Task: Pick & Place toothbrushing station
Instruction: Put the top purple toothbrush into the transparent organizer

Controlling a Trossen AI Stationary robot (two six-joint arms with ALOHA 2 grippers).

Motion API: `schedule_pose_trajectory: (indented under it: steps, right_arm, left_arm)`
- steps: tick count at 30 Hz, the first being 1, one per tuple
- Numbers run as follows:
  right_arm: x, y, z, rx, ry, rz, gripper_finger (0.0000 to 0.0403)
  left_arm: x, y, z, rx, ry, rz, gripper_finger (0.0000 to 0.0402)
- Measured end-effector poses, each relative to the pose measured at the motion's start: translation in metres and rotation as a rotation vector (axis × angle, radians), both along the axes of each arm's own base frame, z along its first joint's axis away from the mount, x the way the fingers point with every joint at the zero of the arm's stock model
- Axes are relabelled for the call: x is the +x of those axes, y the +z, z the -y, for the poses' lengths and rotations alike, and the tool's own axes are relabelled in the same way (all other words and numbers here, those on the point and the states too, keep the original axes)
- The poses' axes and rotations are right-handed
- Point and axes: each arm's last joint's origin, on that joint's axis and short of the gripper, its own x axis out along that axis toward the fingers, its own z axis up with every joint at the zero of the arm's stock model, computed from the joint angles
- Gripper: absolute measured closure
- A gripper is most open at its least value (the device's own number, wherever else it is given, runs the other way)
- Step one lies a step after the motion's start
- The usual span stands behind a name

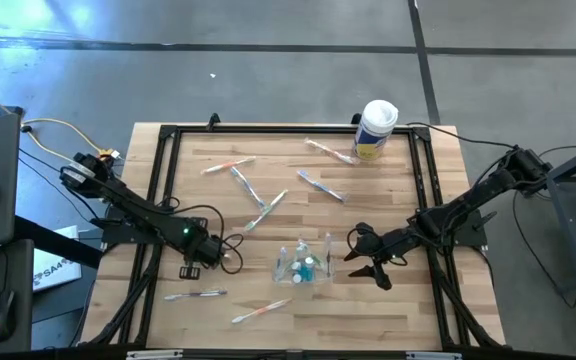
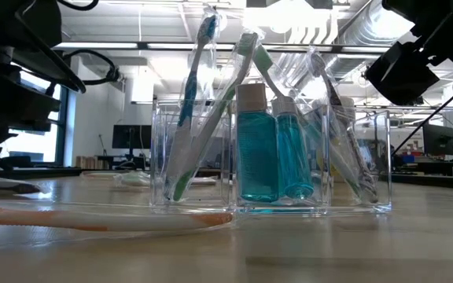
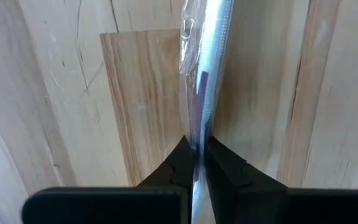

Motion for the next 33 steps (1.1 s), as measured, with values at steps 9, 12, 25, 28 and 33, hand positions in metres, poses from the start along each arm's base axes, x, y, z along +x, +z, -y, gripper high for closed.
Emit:
schedule_pose_trajectory:
  steps: [9,12,25,28,33]
  right_arm:
    - [0.000,0.000,0.000,-0.002,0.001,0.001,0.0188]
    - [0.000,0.000,0.000,-0.004,-0.002,0.002,0.0188]
    - [0.000,0.000,0.000,-0.002,-0.003,0.000,0.0188]
    - [0.000,0.000,0.000,-0.001,-0.004,0.000,0.0188]
    - [0.000,0.000,0.000,0.000,0.000,-0.001,0.0188]
  left_arm:
    - [0.014,0.029,0.015,0.153,-0.045,0.074,0.0391]
    - [0.018,0.047,0.025,0.201,-0.072,0.122,0.0391]
    - [0.025,0.122,0.055,0.367,0.015,0.372,0.0391]
    - [0.023,0.138,0.068,0.384,-0.013,0.479,0.0391]
    - [0.013,0.161,0.089,0.463,-0.065,0.712,0.0391]
